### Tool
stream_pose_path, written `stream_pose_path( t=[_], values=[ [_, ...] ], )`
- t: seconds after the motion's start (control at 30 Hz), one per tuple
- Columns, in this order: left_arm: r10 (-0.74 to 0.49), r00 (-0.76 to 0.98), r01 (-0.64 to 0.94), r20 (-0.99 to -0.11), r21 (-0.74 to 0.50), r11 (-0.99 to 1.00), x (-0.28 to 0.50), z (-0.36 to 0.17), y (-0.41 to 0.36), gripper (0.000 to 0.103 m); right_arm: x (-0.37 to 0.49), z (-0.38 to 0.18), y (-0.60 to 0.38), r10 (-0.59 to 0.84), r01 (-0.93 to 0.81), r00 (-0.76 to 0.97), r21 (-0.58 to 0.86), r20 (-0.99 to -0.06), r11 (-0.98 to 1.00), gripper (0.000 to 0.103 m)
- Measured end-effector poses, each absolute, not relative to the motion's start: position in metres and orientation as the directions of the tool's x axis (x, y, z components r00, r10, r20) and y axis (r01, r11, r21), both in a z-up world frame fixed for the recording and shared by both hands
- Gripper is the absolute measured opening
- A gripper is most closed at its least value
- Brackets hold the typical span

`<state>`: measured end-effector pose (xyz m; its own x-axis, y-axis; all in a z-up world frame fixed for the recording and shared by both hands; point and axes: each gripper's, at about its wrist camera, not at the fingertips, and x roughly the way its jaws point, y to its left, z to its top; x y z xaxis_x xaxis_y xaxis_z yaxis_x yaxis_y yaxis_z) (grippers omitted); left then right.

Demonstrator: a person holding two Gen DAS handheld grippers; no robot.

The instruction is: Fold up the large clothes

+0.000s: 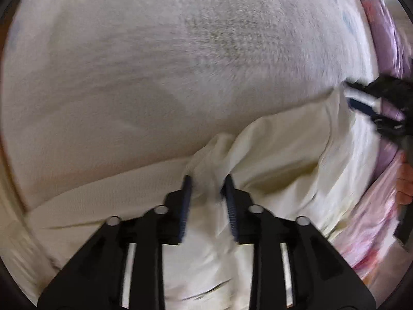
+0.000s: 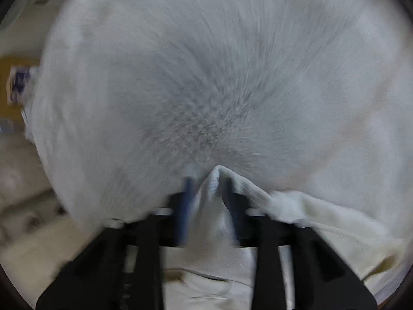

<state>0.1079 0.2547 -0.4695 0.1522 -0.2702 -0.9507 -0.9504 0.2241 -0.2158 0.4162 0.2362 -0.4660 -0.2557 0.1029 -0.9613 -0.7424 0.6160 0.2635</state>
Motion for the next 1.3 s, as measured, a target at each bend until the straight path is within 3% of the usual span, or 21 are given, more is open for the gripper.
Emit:
stream_pose_path(
  t=[0.03,0.1,0.13,0.23,0.3,0.37,0.53,0.63,0.7,0.73,0.77,0.93,1.07,1.3],
  values=[
    [-0.253,0.122,-0.944,-0.960,-0.191,0.269,0.106,-0.457,0.251,0.029,0.409,-0.449,0.229,0.129,-0.772,-0.197,0.234,-0.972,0.591,0.054],
    [-0.207,0.072,-0.940,-0.976,-0.136,0.314,0.103,-0.441,0.247,0.019,0.391,-0.425,0.212,0.207,-0.786,-0.213,0.294,-0.955,0.544,0.025],
    [-0.185,0.078,-0.936,-0.980,-0.135,0.325,0.103,-0.435,0.246,0.017,0.383,-0.422,0.208,0.219,-0.787,-0.241,0.322,-0.946,0.526,0.004],
    [-0.161,0.121,-0.927,-0.980,-0.170,0.336,0.113,-0.450,0.251,0.002,0.367,-0.463,0.207,0.120,-0.804,-0.263,0.287,-0.957,0.521,0.000],
    [-0.165,0.049,-0.923,-0.985,-0.108,0.370,0.125,-0.482,0.254,0.001,0.376,-0.497,0.213,0.066,-0.782,-0.253,0.244,-0.965,0.573,0.000],
    [-0.157,0.030,-0.924,-0.987,-0.087,0.373,0.128,-0.491,0.258,0.002,0.391,-0.516,0.211,0.114,-0.695,-0.313,0.309,-0.943,0.649,0.000],
    [-0.152,-0.008,-0.907,-0.988,-0.057,0.418,0.138,-0.485,0.251,0.002,0.395,-0.502,0.205,0.190,-0.633,-0.292,0.338,-0.937,0.696,0.000],
    [-0.171,-0.052,-0.892,-0.984,-0.031,0.450,0.144,-0.474,0.246,0.011,0.394,-0.467,0.192,0.221,-0.612,-0.257,0.336,-0.941,0.716,0.013],
    [-0.182,-0.098,-0.887,-0.978,0.003,0.461,0.143,-0.463,0.247,0.056,0.393,-0.441,0.178,0.265,-0.579,-0.258,0.368,-0.929,0.727,0.028],
    [-0.173,-0.092,-0.883,-0.981,0.001,0.469,0.144,-0.453,0.248,0.058,0.392,-0.425,0.166,0.294,-0.560,-0.249,0.385,-0.923,0.734,0.052],
    [-0.165,-0.092,-0.875,-0.982,0.001,0.484,0.145,-0.444,0.247,0.058,0.392,-0.409,0.155,0.316,-0.544,-0.229,0.390,-0.921,0.743,0.064],
    [-0.146,-0.087,-0.815,-0.985,-0.014,0.579,0.158,-0.399,0.241,0.058,0.379,-0.360,0.095,0.343,-0.451,-0.136,0.366,-0.930,0.814,0.065],
    [-0.112,-0.055,-0.760,-0.992,-0.031,0.649,0.176,-0.365,0.229,0.062,0.361,-0.312,0.050,0.354,-0.364,-0.020,0.336,-0.935,0.869,0.074],
    [-0.071,-0.009,-0.611,-0.997,-0.050,0.790,0.187,-0.329,0.190,0.062,0.306,-0.265,-0.067,0.285,-0.188,0.100,0.263,-0.953,0.946,0.074]
  ],
)
